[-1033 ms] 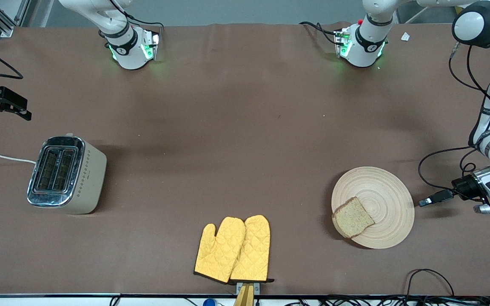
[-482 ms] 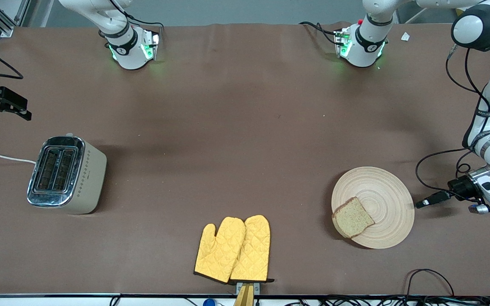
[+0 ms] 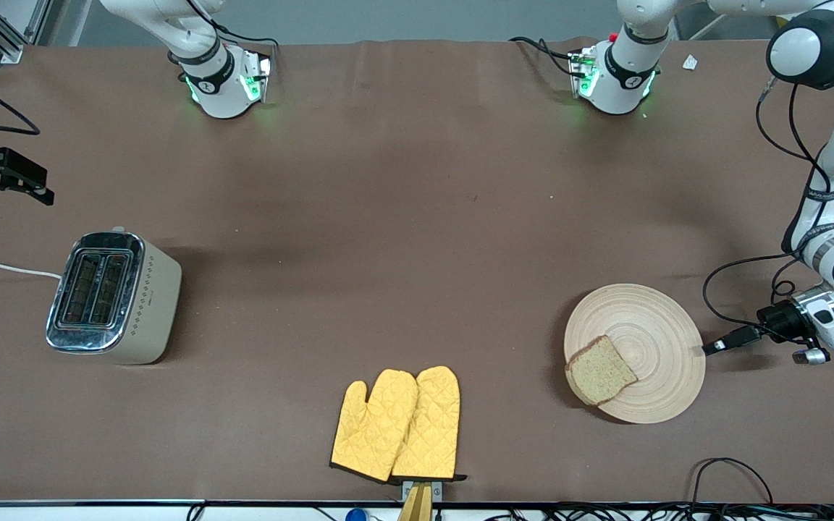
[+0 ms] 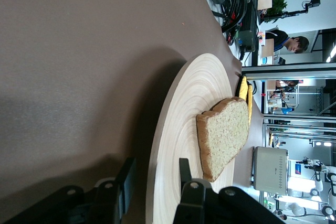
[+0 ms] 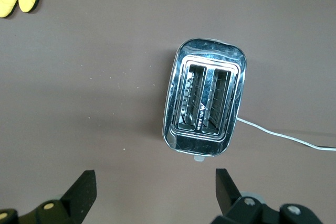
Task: Move plate and put bread in toaster
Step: 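Reach the left gripper to the wooden plate rim and grip it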
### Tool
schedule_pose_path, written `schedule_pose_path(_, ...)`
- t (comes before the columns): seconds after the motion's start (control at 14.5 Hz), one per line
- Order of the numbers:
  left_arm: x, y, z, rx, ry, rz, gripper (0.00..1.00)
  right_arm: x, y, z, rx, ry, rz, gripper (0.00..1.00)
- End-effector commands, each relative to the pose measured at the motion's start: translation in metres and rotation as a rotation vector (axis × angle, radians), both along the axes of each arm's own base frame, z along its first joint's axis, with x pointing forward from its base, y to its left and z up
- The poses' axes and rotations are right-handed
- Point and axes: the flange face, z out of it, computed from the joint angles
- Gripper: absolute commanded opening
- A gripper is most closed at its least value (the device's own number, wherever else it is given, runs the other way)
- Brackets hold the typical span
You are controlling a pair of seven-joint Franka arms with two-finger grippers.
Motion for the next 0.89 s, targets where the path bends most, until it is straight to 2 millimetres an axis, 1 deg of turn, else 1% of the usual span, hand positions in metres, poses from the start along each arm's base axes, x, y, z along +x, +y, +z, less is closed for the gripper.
schedule_pose_path(0.0,0.004,0.0,0.0,-0.014,-0.027,-0.003,0.4,-0.004,0.002,0.0,0.002,0.003,-0.011,1.0)
schedule_pose_path(0.41,0.003,0.0,-0.001,-0.012,-0.025,-0.008,0.36,-0.004,0.002,0.0,0.002,0.003,-0.012,1.0)
schedule_pose_path(0.48,0.004,-0.002,-0.001,-0.01,-0.023,-0.011,0.36,-0.004,0.002,0.001,0.002,0.001,-0.012,1.0)
schedule_pose_path(0.55,0.007,-0.015,-0.004,-0.01,-0.02,-0.032,0.35,-0.004,0.002,0.0,0.002,0.003,-0.011,1.0)
schedule_pose_path(0.62,0.008,-0.018,-0.003,-0.009,-0.019,-0.035,0.35,-0.004,0.002,0.0,0.002,0.003,-0.011,1.0)
schedule_pose_path(0.83,0.007,-0.015,-0.003,-0.005,-0.018,-0.033,0.31,-0.004,0.002,0.0,0.002,0.003,-0.011,1.0)
